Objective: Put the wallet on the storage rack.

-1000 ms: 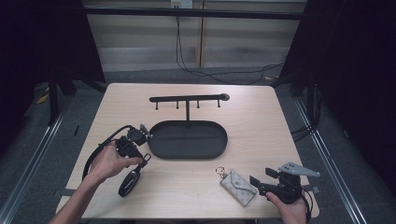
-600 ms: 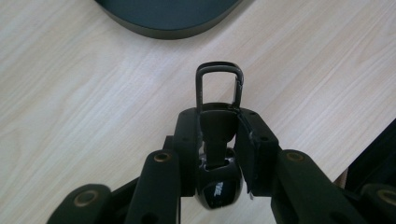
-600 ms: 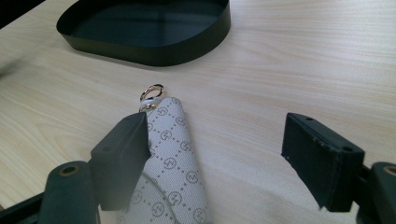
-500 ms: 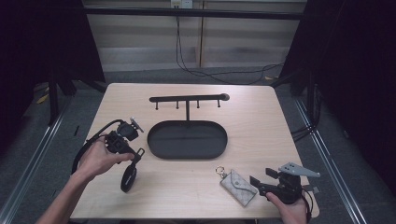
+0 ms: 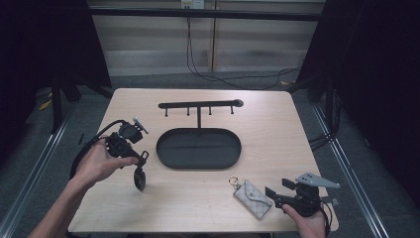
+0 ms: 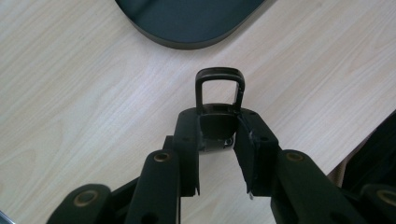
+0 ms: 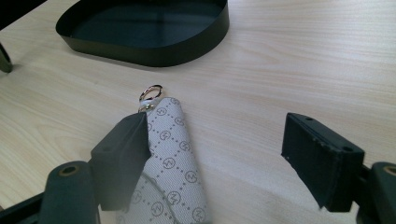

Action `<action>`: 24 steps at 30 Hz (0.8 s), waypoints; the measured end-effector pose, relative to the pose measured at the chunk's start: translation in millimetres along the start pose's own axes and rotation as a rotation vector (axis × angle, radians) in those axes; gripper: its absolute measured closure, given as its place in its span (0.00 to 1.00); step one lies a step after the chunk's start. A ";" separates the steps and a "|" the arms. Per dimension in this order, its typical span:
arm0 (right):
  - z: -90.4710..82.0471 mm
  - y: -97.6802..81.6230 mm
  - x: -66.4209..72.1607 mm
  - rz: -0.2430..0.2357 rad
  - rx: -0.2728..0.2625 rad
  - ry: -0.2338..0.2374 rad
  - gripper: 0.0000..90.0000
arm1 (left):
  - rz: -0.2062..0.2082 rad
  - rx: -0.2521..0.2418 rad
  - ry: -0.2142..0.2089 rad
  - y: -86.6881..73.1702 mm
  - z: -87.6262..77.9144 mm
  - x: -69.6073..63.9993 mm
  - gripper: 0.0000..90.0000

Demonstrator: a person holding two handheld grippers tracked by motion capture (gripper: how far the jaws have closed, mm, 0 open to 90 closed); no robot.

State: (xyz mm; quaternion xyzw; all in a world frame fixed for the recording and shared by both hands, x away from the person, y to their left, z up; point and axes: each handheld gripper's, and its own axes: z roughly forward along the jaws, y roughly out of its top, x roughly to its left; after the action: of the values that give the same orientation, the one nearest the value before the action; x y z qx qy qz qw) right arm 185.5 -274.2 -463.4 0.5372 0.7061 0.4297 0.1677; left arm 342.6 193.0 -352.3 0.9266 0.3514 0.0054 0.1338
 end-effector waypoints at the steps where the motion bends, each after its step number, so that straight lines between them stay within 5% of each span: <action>1: 0.0 0.0 -0.1 0.000 0.000 -0.001 0.26 | 0.001 0.005 -0.003 0.7 -1.2 0.3 0.79; 24: 1.4 0.6 -0.7 0.002 0.006 0.002 0.26 | -0.017 -0.026 -0.018 23.8 -23.5 8.7 0.79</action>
State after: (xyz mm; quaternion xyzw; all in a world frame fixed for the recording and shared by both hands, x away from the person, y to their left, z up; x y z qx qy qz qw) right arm 187.1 -274.2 -463.9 0.5382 0.7070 0.4282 0.1647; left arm 362.1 187.3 -324.4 0.9217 0.3581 0.0004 0.1489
